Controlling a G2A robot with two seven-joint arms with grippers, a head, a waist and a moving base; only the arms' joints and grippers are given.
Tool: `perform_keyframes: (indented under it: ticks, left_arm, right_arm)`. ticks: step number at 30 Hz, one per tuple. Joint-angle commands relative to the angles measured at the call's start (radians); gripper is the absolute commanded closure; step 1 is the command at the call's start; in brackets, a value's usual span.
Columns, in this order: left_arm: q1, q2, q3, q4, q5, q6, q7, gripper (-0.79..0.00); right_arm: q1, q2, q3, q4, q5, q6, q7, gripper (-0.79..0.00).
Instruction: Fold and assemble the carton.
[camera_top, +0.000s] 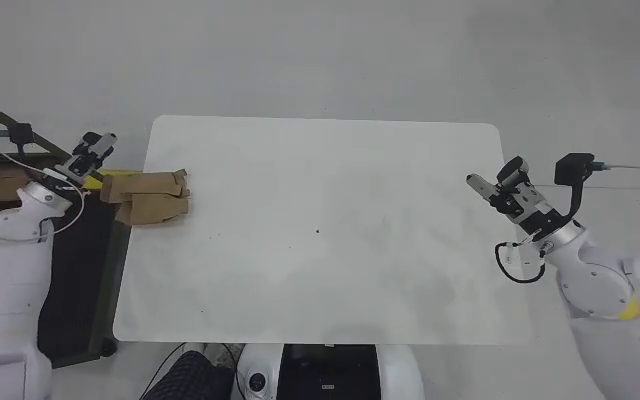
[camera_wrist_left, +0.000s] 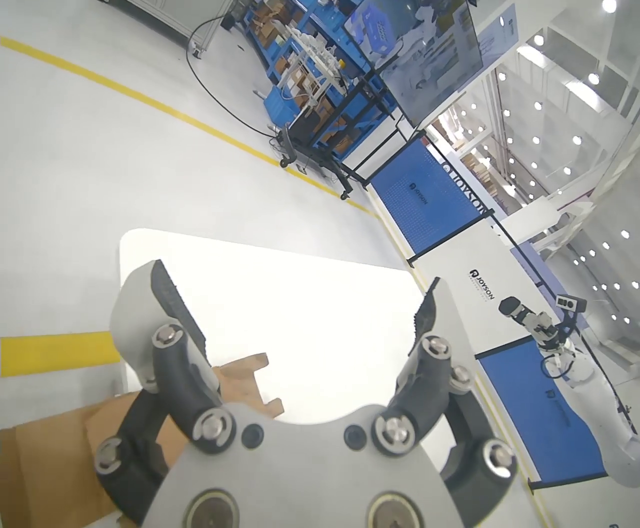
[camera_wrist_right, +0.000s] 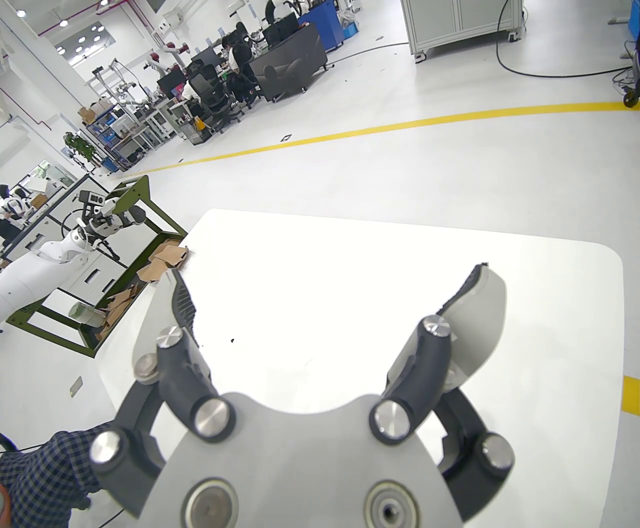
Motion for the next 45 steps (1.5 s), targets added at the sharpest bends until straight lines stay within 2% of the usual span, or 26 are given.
perform_keyframes:
  ticks: [1,7,16,36,39,45]
  left_arm:
    - [0.013,0.003,-0.012,0.017,-0.043,0.009,-0.021,-0.785]
    - [0.049,0.013,-0.049,0.07,-0.137,0.049,-0.076,-0.785]
    - [0.148,0.02,-0.099,0.101,-0.185,0.117,-0.057,-0.785]
    - [0.15,0.02,-0.099,0.097,-0.188,0.119,-0.06,-0.785]
    - [0.164,0.02,-0.097,0.088,-0.125,0.13,0.004,-0.785]
    - [0.2,0.012,-0.105,0.113,-0.164,0.182,0.046,-0.785]
  right_arm:
    - [0.0,0.0,0.0,0.0,0.0,0.0,0.0,-0.785]
    - [0.0,0.0,0.0,0.0,0.0,0.0,0.0,-0.785]
    - [0.0,0.0,0.0,0.0,0.0,0.0,0.0,-0.785]
    - [0.0,0.0,0.0,0.0,0.0,0.0,0.0,-0.785]
    - [0.0,0.0,0.0,0.0,0.0,0.0,0.0,-0.785]
    - [0.0,0.0,0.0,0.0,0.0,0.0,0.0,-0.785]
